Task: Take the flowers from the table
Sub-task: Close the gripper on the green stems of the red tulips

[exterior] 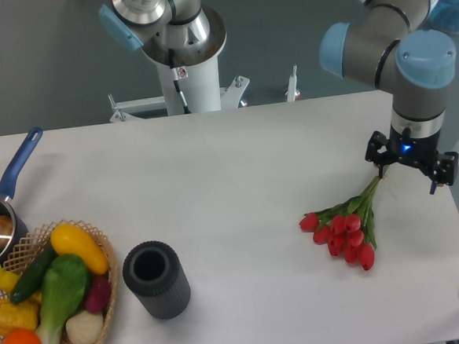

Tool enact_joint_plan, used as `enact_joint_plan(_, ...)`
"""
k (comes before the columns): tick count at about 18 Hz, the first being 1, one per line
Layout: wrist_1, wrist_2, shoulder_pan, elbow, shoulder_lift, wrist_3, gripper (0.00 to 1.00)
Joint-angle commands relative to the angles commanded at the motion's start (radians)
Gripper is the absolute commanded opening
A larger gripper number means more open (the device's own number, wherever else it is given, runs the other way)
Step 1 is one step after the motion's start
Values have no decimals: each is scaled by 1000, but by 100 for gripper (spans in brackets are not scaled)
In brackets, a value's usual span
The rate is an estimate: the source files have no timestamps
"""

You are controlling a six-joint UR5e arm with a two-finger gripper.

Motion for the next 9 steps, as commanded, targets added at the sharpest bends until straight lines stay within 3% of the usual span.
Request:
enact_joint_plan(6, 2, -23, 0, -8, -29, 3, 100)
enact_joint_plan(9, 84, -25, 6, -80, -25, -2, 100)
